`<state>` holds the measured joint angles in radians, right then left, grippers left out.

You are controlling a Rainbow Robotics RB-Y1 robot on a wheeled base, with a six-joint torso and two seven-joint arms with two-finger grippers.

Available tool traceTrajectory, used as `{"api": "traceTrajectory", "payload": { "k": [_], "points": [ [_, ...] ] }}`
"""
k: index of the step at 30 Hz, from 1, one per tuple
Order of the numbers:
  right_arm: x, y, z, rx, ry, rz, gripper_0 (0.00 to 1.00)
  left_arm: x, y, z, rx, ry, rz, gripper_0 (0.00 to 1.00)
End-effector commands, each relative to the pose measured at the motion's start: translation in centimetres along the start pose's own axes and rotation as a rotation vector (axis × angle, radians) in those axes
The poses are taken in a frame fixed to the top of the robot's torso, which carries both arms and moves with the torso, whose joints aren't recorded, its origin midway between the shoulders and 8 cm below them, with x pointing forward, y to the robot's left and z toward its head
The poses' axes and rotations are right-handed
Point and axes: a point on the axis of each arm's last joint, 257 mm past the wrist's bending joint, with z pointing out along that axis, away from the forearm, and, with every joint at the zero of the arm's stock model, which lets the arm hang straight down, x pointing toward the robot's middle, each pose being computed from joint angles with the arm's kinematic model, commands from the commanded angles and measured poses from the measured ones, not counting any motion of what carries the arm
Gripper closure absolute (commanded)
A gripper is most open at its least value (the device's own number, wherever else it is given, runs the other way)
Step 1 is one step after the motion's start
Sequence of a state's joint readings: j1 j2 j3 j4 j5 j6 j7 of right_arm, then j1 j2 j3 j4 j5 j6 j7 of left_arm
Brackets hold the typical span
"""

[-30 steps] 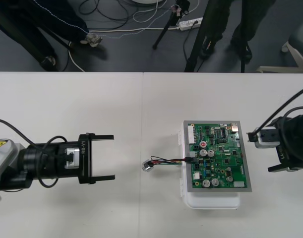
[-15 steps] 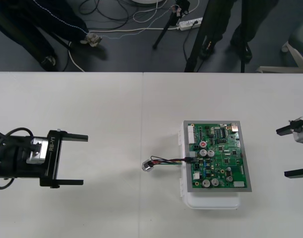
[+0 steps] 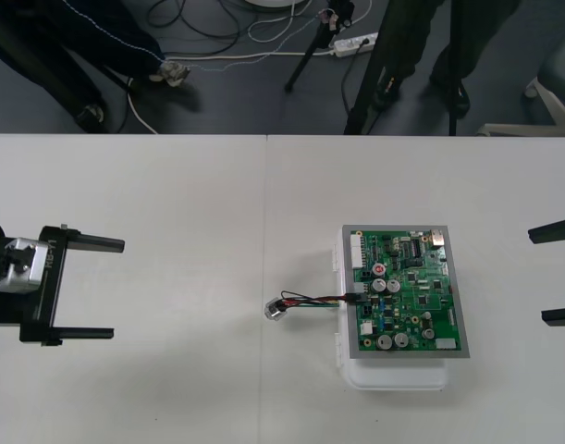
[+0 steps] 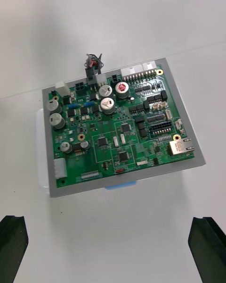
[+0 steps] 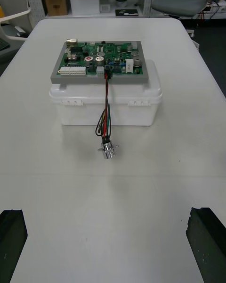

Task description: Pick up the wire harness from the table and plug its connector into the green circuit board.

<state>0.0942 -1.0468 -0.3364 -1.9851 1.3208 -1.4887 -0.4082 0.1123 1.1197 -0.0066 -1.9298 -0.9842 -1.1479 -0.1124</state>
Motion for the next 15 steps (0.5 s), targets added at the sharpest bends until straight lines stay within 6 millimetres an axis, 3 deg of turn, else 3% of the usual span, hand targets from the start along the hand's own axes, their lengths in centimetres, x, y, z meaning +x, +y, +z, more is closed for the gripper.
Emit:
{"api": "traceTrajectory", "payload": {
  "k": [1,7,15],
  "points": [
    [-1.3,-0.8,-1.8,-0.016,0.009,-0.111,0.00,-0.8,1.7,-2.1,-0.035,0.048,0.006,0.00],
    [-3.3,-1.4,-2.0,0.005,-0.050,-0.137,0.00,-2.1,3.2,-2.8,-0.037,0.060,0.061,0.00],
    [-3.6,-1.0,-1.8,-0.010,-0.069,-0.171,0.00,-3.2,3.9,-3.1,-0.017,0.069,0.096,0.00]
  ]
}}
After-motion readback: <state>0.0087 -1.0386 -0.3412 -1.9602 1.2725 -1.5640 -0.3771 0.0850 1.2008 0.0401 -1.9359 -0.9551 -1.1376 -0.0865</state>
